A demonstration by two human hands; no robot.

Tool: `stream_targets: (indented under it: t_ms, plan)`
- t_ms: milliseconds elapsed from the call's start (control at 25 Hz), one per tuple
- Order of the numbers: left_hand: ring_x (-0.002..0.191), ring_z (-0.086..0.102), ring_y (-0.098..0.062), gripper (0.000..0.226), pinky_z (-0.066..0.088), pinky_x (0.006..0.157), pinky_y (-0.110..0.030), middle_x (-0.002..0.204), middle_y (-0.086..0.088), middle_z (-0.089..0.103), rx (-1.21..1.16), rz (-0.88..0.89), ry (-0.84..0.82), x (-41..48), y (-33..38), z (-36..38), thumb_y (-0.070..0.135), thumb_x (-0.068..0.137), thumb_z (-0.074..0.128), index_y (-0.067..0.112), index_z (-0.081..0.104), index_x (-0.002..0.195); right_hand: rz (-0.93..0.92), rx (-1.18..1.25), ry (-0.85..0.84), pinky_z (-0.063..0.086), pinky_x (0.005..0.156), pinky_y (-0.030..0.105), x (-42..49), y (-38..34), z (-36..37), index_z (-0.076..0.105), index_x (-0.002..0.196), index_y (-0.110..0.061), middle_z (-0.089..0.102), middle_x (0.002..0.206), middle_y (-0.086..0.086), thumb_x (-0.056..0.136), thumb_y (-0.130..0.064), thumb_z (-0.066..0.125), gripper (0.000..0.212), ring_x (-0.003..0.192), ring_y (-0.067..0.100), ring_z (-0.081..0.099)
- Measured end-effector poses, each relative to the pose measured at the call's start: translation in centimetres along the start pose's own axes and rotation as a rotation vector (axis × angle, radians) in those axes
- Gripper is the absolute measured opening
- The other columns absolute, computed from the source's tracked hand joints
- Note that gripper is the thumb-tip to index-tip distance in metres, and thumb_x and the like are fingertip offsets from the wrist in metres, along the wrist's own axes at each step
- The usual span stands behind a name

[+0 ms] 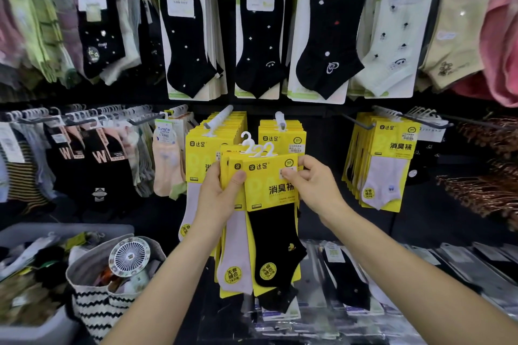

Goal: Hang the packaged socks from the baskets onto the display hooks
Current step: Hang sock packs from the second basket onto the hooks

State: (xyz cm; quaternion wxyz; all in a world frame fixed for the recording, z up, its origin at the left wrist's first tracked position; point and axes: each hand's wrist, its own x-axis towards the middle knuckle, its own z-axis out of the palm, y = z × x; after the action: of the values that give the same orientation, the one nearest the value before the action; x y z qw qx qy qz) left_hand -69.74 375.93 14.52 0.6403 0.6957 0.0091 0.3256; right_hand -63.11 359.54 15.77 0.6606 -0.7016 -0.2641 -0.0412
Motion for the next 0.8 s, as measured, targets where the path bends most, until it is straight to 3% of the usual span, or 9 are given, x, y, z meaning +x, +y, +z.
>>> stream_targets:
  t_ms: [240, 400, 520, 680, 800]
  plan:
    - [0.102, 0.064, -0.018, 0.020, 0.054, 0.084, -0.037, 0.111, -0.001, 0.066, -0.040, 0.040, 0.094, 0.2, -0.1, -1.8, 0.020, 0.093, 0.054, 0.017, 0.055, 0.113, -0.041, 0.044, -0.034, 0.056, 0.063, 0.021, 0.5, 0.3, -1.1, 0.062, 0.091, -0.024, 0.075, 0.083, -0.004, 0.091, -0.011, 0.057, 0.014, 0.082, 0.011, 0.071]
    - [0.091, 0.068, -0.012, 0.017, 0.057, 0.073, -0.029, 0.100, 0.006, 0.068, -0.046, 0.070, 0.151, 0.6, 0.1, -3.0, 0.021, 0.094, 0.053, 0.018, 0.058, 0.110, -0.020, -0.014, 0.147, 0.049, 0.054, 0.012, 1.7, 0.6, -2.4, 0.060, 0.087, -0.023, 0.073, 0.074, -0.010, 0.090, -0.014, 0.060, 0.010, 0.071, 0.002, 0.069]
    - [0.078, 0.068, 0.001, 0.013, 0.052, 0.058, -0.014, 0.087, 0.015, 0.071, -0.073, 0.070, 0.153, 0.3, 0.3, -3.4, 0.022, 0.094, 0.053, 0.033, 0.059, 0.096, -0.009, -0.030, 0.256, 0.052, 0.060, 0.016, 3.2, 0.4, -2.5, 0.060, 0.084, -0.024, 0.072, 0.076, -0.010, 0.090, -0.017, 0.060, 0.009, 0.075, 0.002, 0.068]
    - [0.084, 0.067, 0.001, 0.019, 0.052, 0.062, -0.013, 0.094, 0.015, 0.069, -0.064, 0.085, 0.123, -0.1, 0.4, -3.6, 0.022, 0.094, 0.053, 0.039, 0.057, 0.098, -0.012, -0.104, 0.249, 0.056, 0.068, 0.029, 4.6, 0.4, -1.1, 0.058, 0.081, -0.027, 0.072, 0.079, -0.006, 0.089, -0.021, 0.062, 0.011, 0.077, 0.010, 0.070]
    - [0.090, 0.068, -0.005, 0.017, 0.055, 0.068, -0.019, 0.098, 0.014, 0.069, -0.048, 0.074, 0.099, -0.2, 0.1, -3.0, 0.021, 0.094, 0.053, 0.025, 0.058, 0.109, 0.013, -0.165, 0.281, 0.056, 0.068, 0.030, 5.3, 0.9, -0.5, 0.057, 0.079, -0.027, 0.072, 0.080, -0.004, 0.088, -0.024, 0.063, 0.011, 0.078, 0.012, 0.070]
